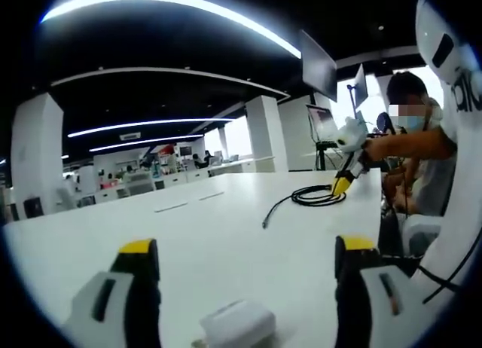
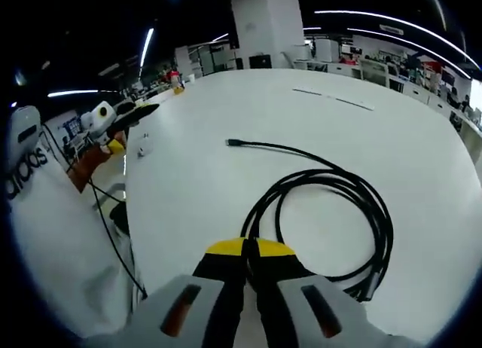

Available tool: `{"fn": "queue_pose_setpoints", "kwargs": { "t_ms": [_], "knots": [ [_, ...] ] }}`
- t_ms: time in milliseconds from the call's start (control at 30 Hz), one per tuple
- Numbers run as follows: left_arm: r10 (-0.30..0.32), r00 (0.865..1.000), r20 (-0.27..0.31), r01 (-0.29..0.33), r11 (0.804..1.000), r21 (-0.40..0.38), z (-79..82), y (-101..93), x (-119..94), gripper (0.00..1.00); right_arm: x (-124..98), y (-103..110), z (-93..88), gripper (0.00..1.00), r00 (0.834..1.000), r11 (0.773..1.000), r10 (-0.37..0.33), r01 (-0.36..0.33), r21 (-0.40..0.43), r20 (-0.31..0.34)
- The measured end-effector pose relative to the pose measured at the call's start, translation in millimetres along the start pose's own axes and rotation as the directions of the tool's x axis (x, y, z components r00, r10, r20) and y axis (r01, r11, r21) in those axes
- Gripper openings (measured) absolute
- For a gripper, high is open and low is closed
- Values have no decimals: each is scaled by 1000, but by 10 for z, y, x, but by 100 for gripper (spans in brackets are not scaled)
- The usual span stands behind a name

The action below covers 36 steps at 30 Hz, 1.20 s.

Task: Plug the desk Type‑C cable into the charger adapter.

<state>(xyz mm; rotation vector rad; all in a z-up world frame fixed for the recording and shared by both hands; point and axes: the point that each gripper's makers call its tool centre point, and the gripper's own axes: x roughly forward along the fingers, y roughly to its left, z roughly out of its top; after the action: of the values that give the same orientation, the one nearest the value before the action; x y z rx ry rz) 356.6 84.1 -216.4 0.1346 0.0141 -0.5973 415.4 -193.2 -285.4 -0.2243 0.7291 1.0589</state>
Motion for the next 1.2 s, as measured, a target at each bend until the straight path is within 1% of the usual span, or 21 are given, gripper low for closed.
{"fn": "queue_pose_setpoints", "kwargs": {
  "t_ms": [100, 333, 500, 667, 833, 1000, 1200],
  "knots": [
    [-3, 1000, 2, 3, 1000, 2, 4, -13, 7, 97, -7, 101, -33, 2, 1000, 1000, 12, -12, -3, -3],
    [-6, 1000, 2, 6, 1000, -3, -6, -20, 6, 97, -20, 242, -97, 2, 1000, 1000, 29, -29, -5, -7],
    [-10, 1000, 0, 10, 1000, -3, -1, -46, 7, 97, -29, 356, -142, 2, 998, 998, 55, -55, 4, -8],
    [-7, 1000, -2, 7, 1000, -6, -2, -65, 2, 97, -37, 459, -169, 2, 997, 997, 74, -74, 9, -7],
    [6, 1000, -4, -6, 1000, -9, -4, -49, -12, 100, -38, 535, -218, 2, 996, 996, 92, -92, 19, -4],
    [15, 1000, 20, -15, 1000, -4, 47, -36, -32, 100, -49, 627, -242, 2, 994, 994, 107, -107, 26, -5],
    [23, 999, 34, -22, 1000, -10, 66, -23, -46, 100, -53, 709, -258, 2, 993, 993, 119, -119, 25, -6]
  ]
}}
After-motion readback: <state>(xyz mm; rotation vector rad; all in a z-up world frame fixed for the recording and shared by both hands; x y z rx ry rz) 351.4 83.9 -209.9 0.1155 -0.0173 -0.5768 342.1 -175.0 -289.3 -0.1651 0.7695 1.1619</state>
